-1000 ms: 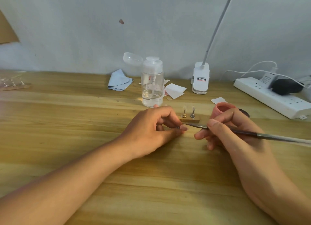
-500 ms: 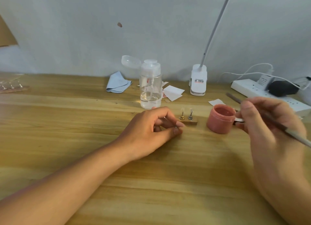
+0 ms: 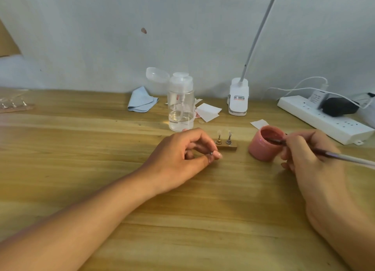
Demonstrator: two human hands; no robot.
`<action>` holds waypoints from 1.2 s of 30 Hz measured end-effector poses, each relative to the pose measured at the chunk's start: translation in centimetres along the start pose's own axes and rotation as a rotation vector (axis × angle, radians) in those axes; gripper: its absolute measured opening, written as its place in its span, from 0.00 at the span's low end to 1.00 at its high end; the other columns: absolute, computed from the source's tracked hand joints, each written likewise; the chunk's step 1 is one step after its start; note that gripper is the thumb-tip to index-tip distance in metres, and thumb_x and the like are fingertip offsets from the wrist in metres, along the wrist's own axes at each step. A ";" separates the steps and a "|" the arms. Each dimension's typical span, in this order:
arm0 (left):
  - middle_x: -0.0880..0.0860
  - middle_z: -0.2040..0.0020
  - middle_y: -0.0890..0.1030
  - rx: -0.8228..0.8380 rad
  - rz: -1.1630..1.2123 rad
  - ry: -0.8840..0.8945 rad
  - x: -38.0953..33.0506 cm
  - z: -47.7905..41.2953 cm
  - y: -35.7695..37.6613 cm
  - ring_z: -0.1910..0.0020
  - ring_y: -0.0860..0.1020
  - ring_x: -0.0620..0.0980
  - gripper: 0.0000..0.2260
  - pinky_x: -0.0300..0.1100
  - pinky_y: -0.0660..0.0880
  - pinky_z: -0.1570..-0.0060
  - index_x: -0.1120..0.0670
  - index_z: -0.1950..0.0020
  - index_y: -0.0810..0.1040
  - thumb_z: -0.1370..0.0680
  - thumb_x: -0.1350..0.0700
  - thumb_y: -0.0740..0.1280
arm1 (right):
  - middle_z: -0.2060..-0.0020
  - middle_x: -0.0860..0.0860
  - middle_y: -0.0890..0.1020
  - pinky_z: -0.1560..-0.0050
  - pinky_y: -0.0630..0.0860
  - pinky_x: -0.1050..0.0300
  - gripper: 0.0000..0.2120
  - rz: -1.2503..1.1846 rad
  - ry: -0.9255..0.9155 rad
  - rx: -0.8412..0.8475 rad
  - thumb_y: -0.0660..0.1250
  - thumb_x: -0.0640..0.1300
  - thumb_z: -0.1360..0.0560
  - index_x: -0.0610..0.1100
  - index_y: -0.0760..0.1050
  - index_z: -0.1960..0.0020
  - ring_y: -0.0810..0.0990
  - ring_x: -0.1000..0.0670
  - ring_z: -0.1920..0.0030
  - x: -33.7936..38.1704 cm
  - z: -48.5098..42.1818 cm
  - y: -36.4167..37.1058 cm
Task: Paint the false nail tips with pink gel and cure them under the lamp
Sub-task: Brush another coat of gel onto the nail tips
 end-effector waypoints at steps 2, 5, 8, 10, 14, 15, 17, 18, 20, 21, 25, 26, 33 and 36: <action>0.41 0.58 0.85 -0.005 -0.001 -0.004 0.1 0.0 0.0 0.73 0.70 0.36 0.05 0.33 0.67 0.67 0.52 0.55 0.80 0.24 0.61 0.73 | 0.73 0.53 0.76 0.61 0.71 0.56 0.07 -0.053 -0.044 -0.008 0.60 0.39 0.22 0.44 0.73 0.57 0.71 0.56 0.69 0.5 0.2 -0.1; 0.43 0.56 0.85 -0.007 -0.013 -0.011 0.2 0.0 -0.1 0.74 0.67 0.38 0.06 0.32 0.66 0.67 0.49 0.56 0.80 0.25 0.59 0.74 | 0.68 0.45 0.82 0.65 0.73 0.60 0.09 -0.170 -0.161 0.095 0.56 0.33 0.21 0.39 0.74 0.54 0.76 0.51 0.69 1.5 1.1 0.1; 0.44 0.55 0.85 -0.004 -0.011 -0.006 0.3 -0.1 -0.1 0.74 0.68 0.37 0.07 0.31 0.66 0.69 0.48 0.57 0.80 0.25 0.59 0.74 | 0.62 0.38 0.83 0.61 0.78 0.55 0.07 -0.203 -0.147 0.262 0.60 0.31 0.21 0.32 0.76 0.53 0.80 0.44 0.66 1.6 2.6 1.2; 0.44 0.56 0.86 -0.010 -0.024 -0.011 0.4 -0.1 -0.1 0.74 0.67 0.39 0.07 0.31 0.66 0.70 0.47 0.58 0.79 0.25 0.57 0.75 | 0.66 0.39 0.83 0.65 0.77 0.60 0.05 -0.218 -0.035 0.335 0.64 0.33 0.23 0.33 0.76 0.57 0.78 0.46 0.69 1.2 3.2 1.8; 0.44 0.57 0.85 -0.036 -0.020 -0.022 0.6 -0.1 -0.1 0.74 0.64 0.41 0.06 0.33 0.65 0.71 0.48 0.59 0.80 0.27 0.52 0.76 | 0.72 0.44 0.81 0.69 0.75 0.65 0.08 -0.246 0.079 0.332 0.63 0.32 0.24 0.38 0.71 0.62 0.77 0.50 0.70 1.2 3.4 1.9; 0.44 0.57 0.85 -0.037 -0.027 -0.019 0.5 -0.1 -0.1 0.74 0.64 0.42 0.07 0.33 0.65 0.71 0.48 0.60 0.80 0.27 0.52 0.76 | 0.72 0.43 0.82 0.69 0.75 0.65 0.09 -0.252 0.084 0.335 0.63 0.31 0.24 0.39 0.71 0.62 0.78 0.50 0.70 1.2 3.4 1.9; 0.44 0.58 0.85 -0.029 -0.033 -0.014 0.5 -0.1 -0.1 0.74 0.64 0.42 0.07 0.34 0.64 0.72 0.48 0.60 0.79 0.26 0.53 0.76 | 0.72 0.42 0.82 0.69 0.75 0.65 0.09 -0.248 0.078 0.358 0.63 0.31 0.24 0.38 0.70 0.63 0.78 0.50 0.70 1.3 3.6 2.0; 0.43 0.59 0.85 -0.025 -0.033 -0.013 0.5 -0.1 -0.1 0.74 0.64 0.43 0.06 0.34 0.64 0.72 0.48 0.60 0.79 0.26 0.53 0.76 | 0.71 0.41 0.82 0.68 0.75 0.65 0.09 -0.240 0.073 0.369 0.63 0.31 0.24 0.39 0.69 0.63 0.78 0.50 0.71 1.4 3.7 2.1; 0.42 0.62 0.84 -0.021 -0.035 -0.016 0.5 -0.1 -0.1 0.74 0.64 0.43 0.06 0.35 0.64 0.72 0.49 0.60 0.80 0.26 0.54 0.75 | 0.70 0.41 0.83 0.68 0.75 0.65 0.09 -0.224 0.068 0.383 0.64 0.32 0.24 0.39 0.69 0.63 0.77 0.50 0.71 1.5 3.8 2.2; 0.41 0.63 0.83 -0.017 -0.034 -0.017 0.5 -0.1 -0.1 0.74 0.64 0.44 0.06 0.35 0.64 0.72 0.50 0.59 0.80 0.26 0.54 0.75 | 0.69 0.41 0.83 0.68 0.76 0.65 0.09 -0.216 0.066 0.389 0.64 0.32 0.24 0.39 0.70 0.62 0.77 0.50 0.71 1.5 3.8 2.2; 0.39 0.66 0.81 -0.007 -0.037 -0.010 0.4 0.0 -0.1 0.73 0.65 0.44 0.05 0.35 0.64 0.71 0.50 0.59 0.80 0.26 0.55 0.75 | 0.68 0.41 0.84 0.66 0.76 0.64 0.08 -0.179 0.047 0.402 0.64 0.32 0.24 0.38 0.70 0.61 0.77 0.50 0.70 1.2 3.7 2.1; 0.38 0.67 0.81 -0.007 -0.039 -0.006 0.4 0.0 -0.1 0.73 0.65 0.44 0.05 0.35 0.64 0.72 0.51 0.59 0.80 0.26 0.55 0.75 | 0.68 0.41 0.84 0.66 0.76 0.64 0.08 -0.182 0.044 0.398 0.64 0.33 0.24 0.38 0.70 0.61 0.78 0.49 0.69 1.2 3.7 2.1; 0.36 0.72 0.77 -0.004 -0.059 0.004 0.3 0.0 -0.1 0.74 0.64 0.42 0.05 0.31 0.62 0.73 0.54 0.57 0.80 0.26 0.57 0.75 | 0.68 0.41 0.84 0.66 0.76 0.65 0.07 -0.169 0.038 0.400 0.65 0.34 0.24 0.37 0.70 0.60 0.77 0.50 0.70 1.0 3.7 2.2; 0.39 0.66 0.81 -0.007 -0.032 -0.006 0.3 -0.1 -0.1 0.73 0.64 0.44 0.05 0.34 0.63 0.72 0.52 0.58 0.80 0.26 0.55 0.75 | 0.68 0.40 0.84 0.67 0.76 0.64 0.09 -0.204 0.044 0.384 0.64 0.34 0.24 0.39 0.69 0.61 0.77 0.50 0.70 1.1 3.6 2.1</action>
Point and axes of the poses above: each hand's wrist, its own z-axis away from the middle knuckle, its own y-axis out of the palm, x = y × z, the point moved 2 cm from there along -z, towards the middle knuckle
